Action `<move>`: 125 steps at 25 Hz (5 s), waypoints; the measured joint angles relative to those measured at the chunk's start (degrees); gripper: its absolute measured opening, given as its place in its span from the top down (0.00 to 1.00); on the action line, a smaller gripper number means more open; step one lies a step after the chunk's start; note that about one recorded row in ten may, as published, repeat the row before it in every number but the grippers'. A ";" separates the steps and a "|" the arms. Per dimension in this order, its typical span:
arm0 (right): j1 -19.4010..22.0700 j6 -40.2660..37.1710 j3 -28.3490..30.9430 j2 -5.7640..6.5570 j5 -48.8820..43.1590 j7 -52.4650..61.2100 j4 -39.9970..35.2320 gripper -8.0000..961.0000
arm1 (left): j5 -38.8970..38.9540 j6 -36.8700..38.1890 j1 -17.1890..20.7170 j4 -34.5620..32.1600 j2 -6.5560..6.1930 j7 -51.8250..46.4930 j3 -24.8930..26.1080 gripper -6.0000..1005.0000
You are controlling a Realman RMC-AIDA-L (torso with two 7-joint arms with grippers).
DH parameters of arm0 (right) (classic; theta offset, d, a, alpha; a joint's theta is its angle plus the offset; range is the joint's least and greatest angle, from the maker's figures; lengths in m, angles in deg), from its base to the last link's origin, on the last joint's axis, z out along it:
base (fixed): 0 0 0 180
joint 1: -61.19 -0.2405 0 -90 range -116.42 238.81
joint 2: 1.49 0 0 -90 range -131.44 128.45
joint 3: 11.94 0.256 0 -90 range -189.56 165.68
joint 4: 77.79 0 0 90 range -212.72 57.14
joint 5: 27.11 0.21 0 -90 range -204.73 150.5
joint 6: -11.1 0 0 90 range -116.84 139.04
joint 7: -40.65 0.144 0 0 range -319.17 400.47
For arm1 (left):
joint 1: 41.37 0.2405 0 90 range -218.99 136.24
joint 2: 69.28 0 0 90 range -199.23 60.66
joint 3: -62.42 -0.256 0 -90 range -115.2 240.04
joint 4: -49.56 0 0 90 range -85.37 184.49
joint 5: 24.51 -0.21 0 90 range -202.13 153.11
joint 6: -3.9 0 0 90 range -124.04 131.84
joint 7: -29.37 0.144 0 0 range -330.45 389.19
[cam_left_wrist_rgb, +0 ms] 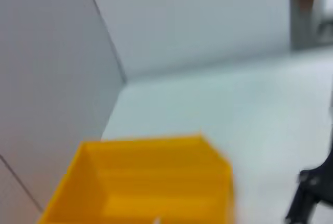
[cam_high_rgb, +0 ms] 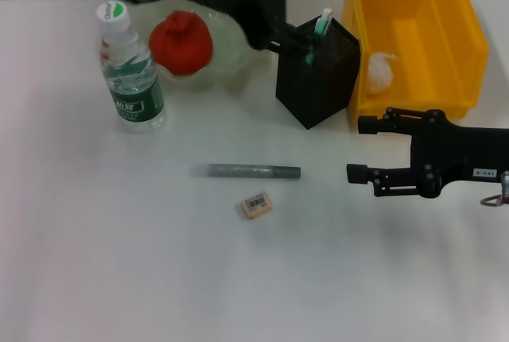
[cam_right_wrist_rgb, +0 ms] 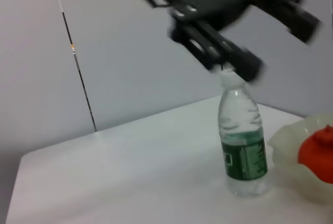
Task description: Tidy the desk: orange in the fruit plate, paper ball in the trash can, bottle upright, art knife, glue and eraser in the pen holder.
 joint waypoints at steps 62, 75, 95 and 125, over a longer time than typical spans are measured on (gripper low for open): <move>-28.29 26.49 -48.99 -1.30 -8.27 24.71 3.95 0.17 | 31.62 12.28 28.12 58.94 -4.22 64.70 26.67 0.29; -28.32 29.77 -51.89 -1.30 -7.42 26.62 5.18 0.57 | 31.73 12.83 28.15 58.94 -4.47 64.74 27.23 0.29; -20.34 15.84 -32.73 -0.67 -6.23 31.70 -9.53 0.72 | 31.67 16.24 28.29 58.93 -4.92 64.69 29.50 0.29; -14.77 25.23 -4.34 -0.37 -2.06 21.92 -2.22 0.66 | 31.34 19.09 27.68 58.93 -3.96 63.11 32.06 0.29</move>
